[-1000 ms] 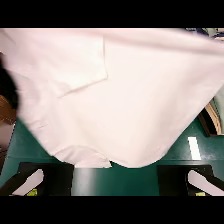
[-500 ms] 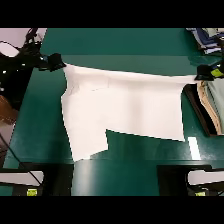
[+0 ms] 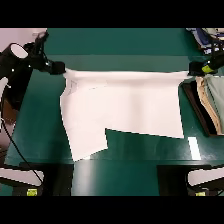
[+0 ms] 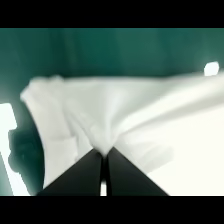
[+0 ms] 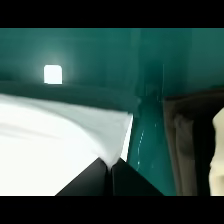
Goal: Fold the shirts.
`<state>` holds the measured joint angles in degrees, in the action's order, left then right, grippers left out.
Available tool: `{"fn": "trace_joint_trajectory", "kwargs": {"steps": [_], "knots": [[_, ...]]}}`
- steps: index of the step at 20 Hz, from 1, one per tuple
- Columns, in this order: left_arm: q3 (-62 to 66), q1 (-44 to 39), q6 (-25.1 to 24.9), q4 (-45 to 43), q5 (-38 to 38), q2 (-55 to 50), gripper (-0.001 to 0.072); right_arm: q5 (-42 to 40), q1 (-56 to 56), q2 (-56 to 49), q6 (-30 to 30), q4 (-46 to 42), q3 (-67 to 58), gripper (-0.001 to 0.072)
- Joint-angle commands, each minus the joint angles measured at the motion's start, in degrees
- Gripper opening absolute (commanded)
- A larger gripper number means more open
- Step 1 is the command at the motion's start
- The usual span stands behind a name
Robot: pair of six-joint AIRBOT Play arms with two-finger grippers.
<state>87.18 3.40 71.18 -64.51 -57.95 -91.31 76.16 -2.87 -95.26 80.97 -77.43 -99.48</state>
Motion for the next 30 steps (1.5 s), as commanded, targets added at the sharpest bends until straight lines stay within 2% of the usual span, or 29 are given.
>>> {"fn": "trace_joint_trajectory", "kwargs": {"steps": [1,5,9,10,11,12,15,18,20,25,30], "knots": [[-4.9,0.0,0.0,-5.5,-4.0,-0.1,0.0024,-3.3,0.4,3.2,0.2,-0.1,10.3,0.0010],[-11.8,0.0,0.0,-4.7,0.0,-0.1,0.0025,-6.0,2.3,3.7,0.2,-0.1,18.9,0.0012],[-12.6,0.0,1.0,-4.7,-1.2,-0.1,0.0037,-7.3,4.4,3.7,0.2,-0.1,21.7,0.0014],[-12.6,0.0,2.1,-4.7,-2.0,-0.1,0.0261,-6.4,4.6,3.7,0.2,-0.1,21.2,0.0035],[-12.4,0.0,2.6,-4.7,-3.4,-0.1,0.0494,-5.3,4.6,3.7,0.2,-0.1,20.2,0.0218],[-11.9,0.0,3.3,-5.1,-5.4,0.2,0.0503,-3.6,4.6,3.7,0.2,-0.1,18.8,0.0350],[-11.5,0.0,4.5,-9.8,-11.0,3.9,0.0502,2.4,2.6,4.9,0.2,-0.1,15.5,0.0350],[-16.5,0.0,8.5,-12.0,-13.4,12.2,0.0502,2.8,-0.2,11.5,0.2,-0.1,20.6,0.0350],[-24.5,0.0,9.9,-10.7,-14.2,18.1,0.0503,2.4,-2.1,17.0,-0.3,0.7,26.2,0.0348],[-47.1,0.0,9.9,-5.5,-14.6,30.8,0.0503,1.7,-8.3,27.9,-6.5,12.8,37.5,0.0346],[-56.6,0.0,9.9,0.9,-10.3,35.3,0.0503,1.8,-11.4,34.1,-8.2,16.3,42.6,0.0345]]}}
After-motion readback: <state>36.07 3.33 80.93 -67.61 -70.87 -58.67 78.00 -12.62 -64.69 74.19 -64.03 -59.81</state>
